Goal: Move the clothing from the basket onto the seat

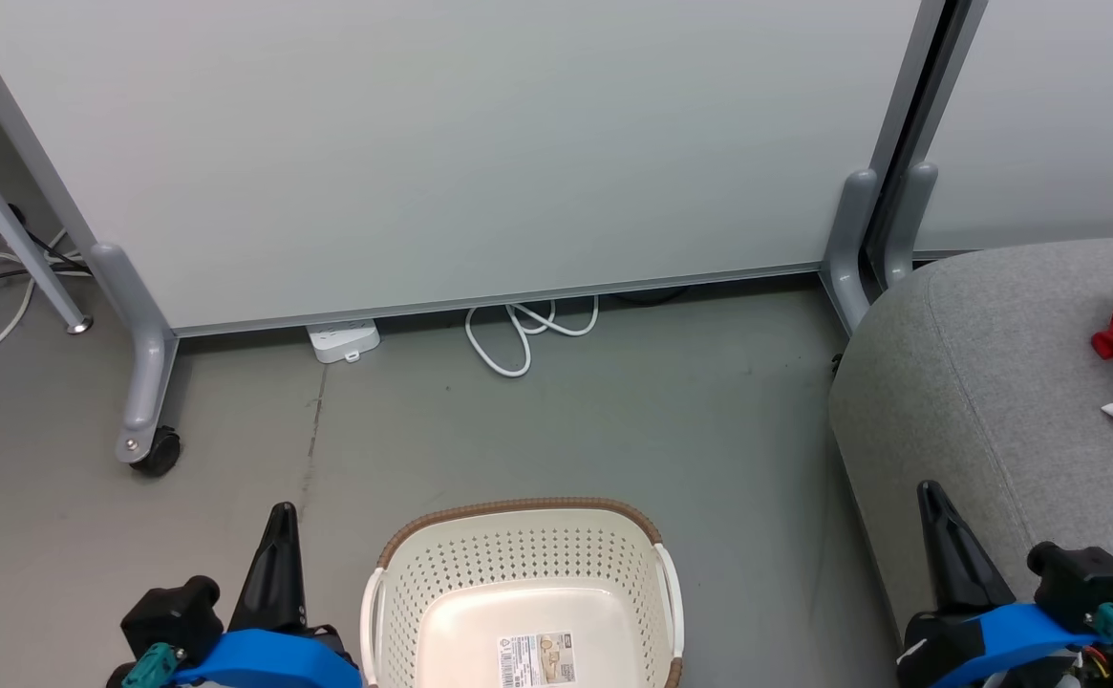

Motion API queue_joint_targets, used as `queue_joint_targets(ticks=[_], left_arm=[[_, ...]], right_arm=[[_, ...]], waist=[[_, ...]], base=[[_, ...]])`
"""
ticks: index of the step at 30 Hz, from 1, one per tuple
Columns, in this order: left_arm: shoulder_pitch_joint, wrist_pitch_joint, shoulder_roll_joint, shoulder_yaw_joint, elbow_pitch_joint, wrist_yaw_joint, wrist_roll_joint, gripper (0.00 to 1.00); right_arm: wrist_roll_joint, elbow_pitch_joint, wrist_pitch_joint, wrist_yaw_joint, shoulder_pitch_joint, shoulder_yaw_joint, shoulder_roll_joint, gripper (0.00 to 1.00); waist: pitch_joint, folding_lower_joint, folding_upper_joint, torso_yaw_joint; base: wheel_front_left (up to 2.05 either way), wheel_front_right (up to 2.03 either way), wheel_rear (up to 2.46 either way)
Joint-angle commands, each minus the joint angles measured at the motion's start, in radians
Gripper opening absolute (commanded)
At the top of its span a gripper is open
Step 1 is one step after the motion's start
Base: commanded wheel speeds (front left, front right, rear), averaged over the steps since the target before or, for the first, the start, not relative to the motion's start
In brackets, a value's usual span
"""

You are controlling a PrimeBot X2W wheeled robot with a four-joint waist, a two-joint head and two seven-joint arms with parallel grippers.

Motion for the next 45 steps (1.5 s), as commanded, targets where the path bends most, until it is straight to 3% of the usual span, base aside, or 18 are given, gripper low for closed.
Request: queue_joint_targets(ticks=[1, 23, 45], left_arm=[[-0.027, 0.006, 0.001, 0.010, -0.020, -0.003, -0.039, 0.00], [-0.048, 0.097, 0.000, 0.051, -0.037, -0.015, -0.401, 0.00], [-0.065, 0.170, 0.000, 0.086, -0.048, -0.025, -0.686, 0.00]], right_arm=[[0.042, -0.018, 0.008, 0.000, -0.020, -0.005, 0.000, 0.00], [0.430, -0.038, 0.098, 0.000, -0.032, -0.025, 0.010, 0.00], [0.734, -0.048, 0.172, 0.000, -0.045, -0.044, 0.018, 0.00]], waist=[[0.000, 0.0000, -0.0001, 0.000], [-0.001, 0.0000, -0.0001, -0.008], [-0.002, 0.0000, -0.0001, -0.016]], base=[[0.00, 0.00, 0.00], [0.00, 0.00, 0.00], [0.00, 0.00, 0.00]])
